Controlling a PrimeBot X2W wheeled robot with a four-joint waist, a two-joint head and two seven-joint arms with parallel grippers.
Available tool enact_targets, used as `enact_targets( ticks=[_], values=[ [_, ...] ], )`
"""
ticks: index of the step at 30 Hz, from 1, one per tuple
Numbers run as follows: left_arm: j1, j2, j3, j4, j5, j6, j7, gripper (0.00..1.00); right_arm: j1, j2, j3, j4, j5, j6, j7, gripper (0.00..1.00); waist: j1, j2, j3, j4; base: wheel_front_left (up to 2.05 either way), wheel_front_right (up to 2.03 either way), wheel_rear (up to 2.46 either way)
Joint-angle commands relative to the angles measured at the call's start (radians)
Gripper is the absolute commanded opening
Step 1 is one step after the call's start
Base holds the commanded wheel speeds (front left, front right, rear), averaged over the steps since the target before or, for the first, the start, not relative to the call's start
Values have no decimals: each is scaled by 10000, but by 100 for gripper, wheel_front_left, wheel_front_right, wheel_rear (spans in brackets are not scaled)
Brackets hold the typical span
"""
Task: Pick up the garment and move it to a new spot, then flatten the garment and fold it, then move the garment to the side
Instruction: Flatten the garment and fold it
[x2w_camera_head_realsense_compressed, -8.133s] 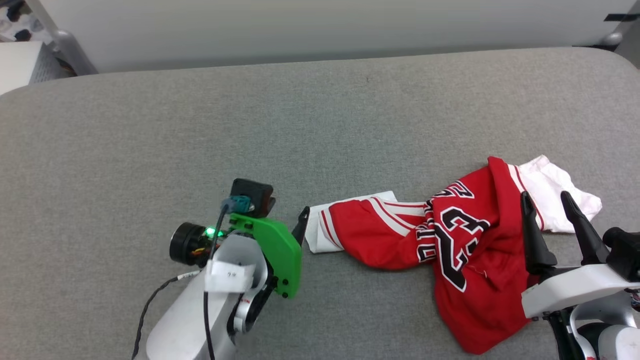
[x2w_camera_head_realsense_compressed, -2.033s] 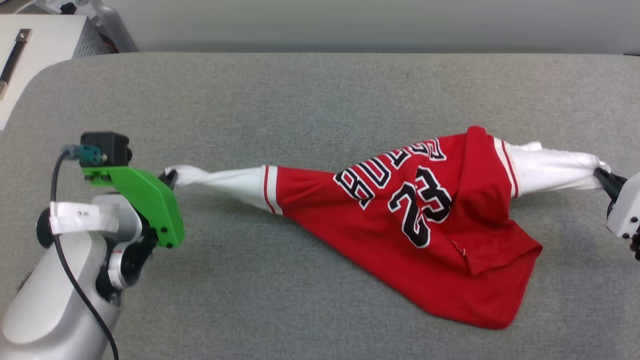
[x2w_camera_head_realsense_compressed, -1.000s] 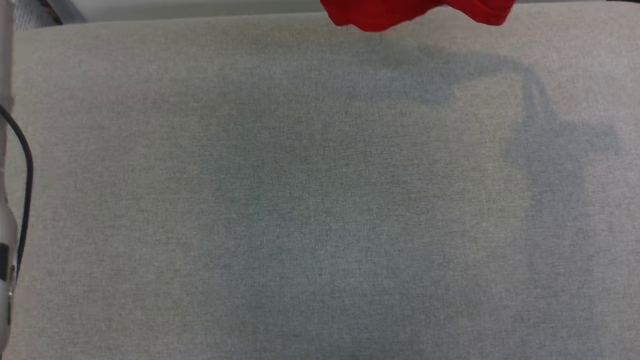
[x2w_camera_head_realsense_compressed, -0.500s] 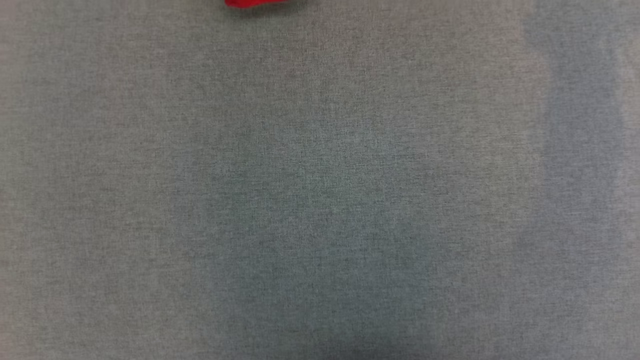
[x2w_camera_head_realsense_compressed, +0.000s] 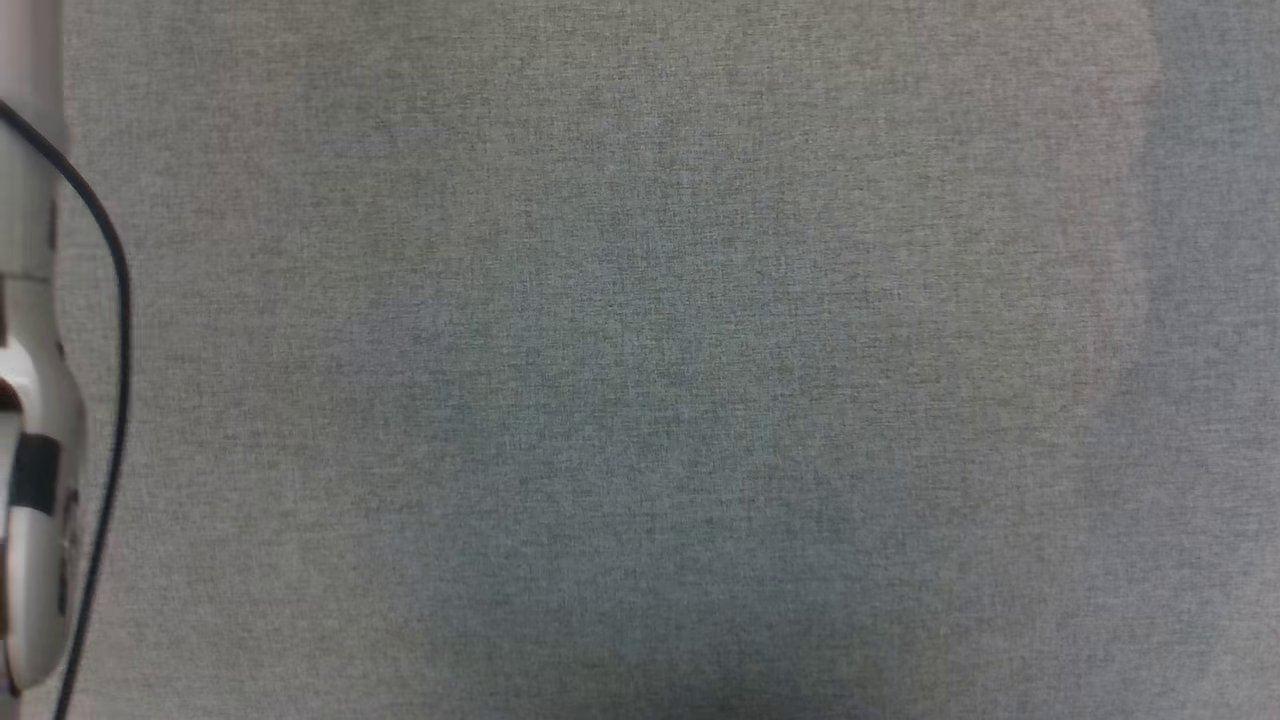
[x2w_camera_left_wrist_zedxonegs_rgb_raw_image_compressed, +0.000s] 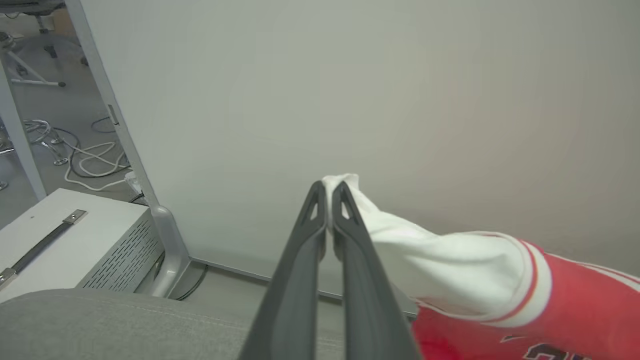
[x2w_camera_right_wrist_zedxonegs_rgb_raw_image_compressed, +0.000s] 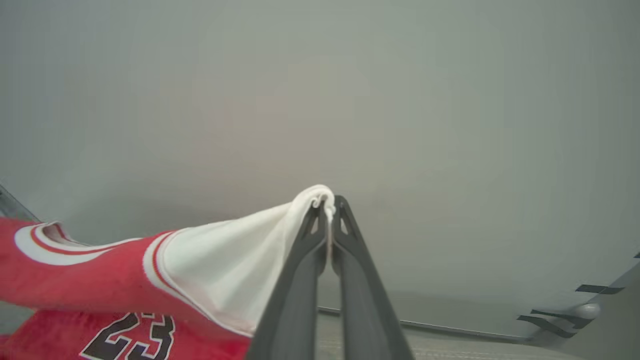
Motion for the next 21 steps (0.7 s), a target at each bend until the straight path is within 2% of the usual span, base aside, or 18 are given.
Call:
enact_targets(
  ticks=[1, 6, 12, 18, 21],
  values=[
    [336, -8, 89, 61, -200, -104, 23, 0, 340, -151, 158, -238, 270, -17, -5, 0, -1, 0, -14, 11, 0, 0, 0],
    [1726, 79, 366, 288, -824, -580, 124, 0, 1984, -558, 864, -1140, 1323, -17, -158, 0, -1, 0, -294, -52, 0, 0, 0],
    [4025, 123, 665, 153, -1460, -1137, -262, 0, 4396, -1047, 1296, -2070, 2422, -17, -593, 0, -1, 0, -944, -21, 0, 0, 0],
    [6438, -15, 794, -533, -1828, -1282, -780, 0, 6746, -1459, 1233, -2756, 3257, -17, -992, 0, -1, 0, -1839, 74, 0, 0, 0],
    [7576, -16, 766, -1079, -1888, -1218, -899, 0, 7802, -1633, 1145, -3106, 3530, -17, -1054, 0, -1, 0, -2343, 61, 0, 0, 0]
  ],
)
